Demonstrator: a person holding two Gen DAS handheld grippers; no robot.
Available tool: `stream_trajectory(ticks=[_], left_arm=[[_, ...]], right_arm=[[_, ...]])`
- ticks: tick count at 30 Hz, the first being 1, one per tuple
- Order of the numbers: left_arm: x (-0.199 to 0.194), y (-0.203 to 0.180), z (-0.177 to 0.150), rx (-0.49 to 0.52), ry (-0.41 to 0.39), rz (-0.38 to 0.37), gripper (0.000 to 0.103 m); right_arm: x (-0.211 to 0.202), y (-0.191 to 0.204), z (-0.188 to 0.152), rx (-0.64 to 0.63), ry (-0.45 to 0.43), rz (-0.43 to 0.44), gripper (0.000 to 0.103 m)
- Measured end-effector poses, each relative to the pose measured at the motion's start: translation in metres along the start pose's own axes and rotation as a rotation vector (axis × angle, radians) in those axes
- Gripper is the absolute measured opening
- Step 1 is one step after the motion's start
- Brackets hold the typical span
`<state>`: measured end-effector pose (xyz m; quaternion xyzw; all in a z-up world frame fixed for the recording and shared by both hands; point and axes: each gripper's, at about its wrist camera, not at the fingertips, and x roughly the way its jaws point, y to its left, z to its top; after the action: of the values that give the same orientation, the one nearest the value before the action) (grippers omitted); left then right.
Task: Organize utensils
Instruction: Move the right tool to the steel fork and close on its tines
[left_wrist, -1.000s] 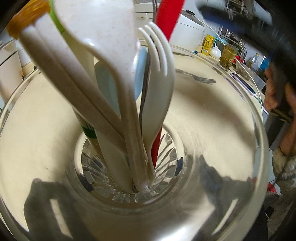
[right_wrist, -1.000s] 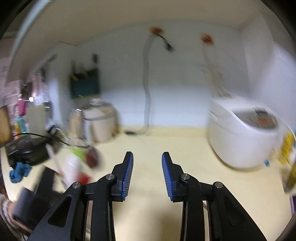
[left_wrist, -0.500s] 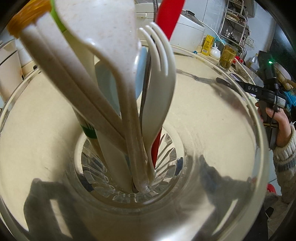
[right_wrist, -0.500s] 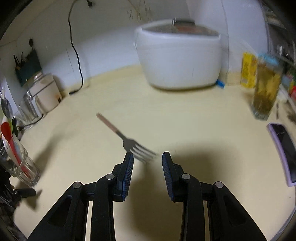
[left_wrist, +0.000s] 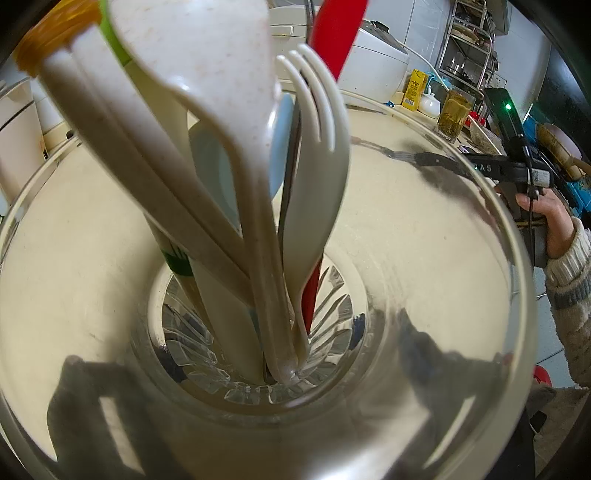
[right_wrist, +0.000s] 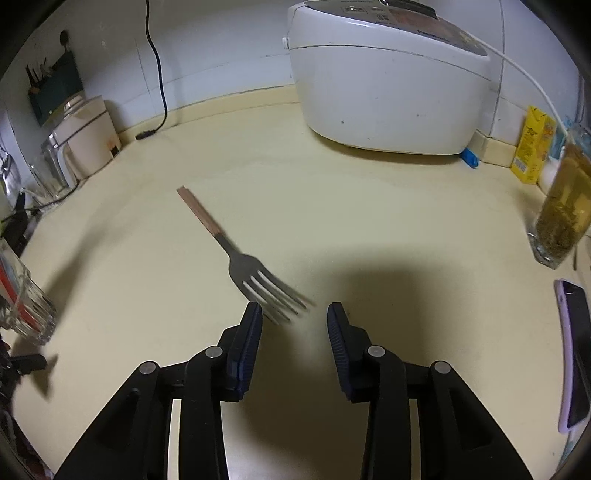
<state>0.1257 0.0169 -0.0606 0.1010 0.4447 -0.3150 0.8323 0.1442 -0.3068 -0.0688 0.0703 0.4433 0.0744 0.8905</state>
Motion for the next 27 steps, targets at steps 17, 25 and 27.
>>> stream_trajectory(ticks=[17, 25, 27], left_arm=[[0.0, -0.001, 0.0, 0.0, 0.0, 0.0, 0.1], [0.001, -0.003, 0.001, 0.001, 0.0, 0.001, 0.1], [0.001, -0.003, 0.0, 0.001, 0.0, 0.002, 0.1]], right_arm=[[-0.002, 0.069, -0.012, -0.304, 0.021, 0.064, 0.038], [0.009, 0.074, -0.003, -0.285, 0.042, 0.035, 0.038], [0.011, 0.074, 0.0, -0.279, 0.042, 0.032, 0.038]])
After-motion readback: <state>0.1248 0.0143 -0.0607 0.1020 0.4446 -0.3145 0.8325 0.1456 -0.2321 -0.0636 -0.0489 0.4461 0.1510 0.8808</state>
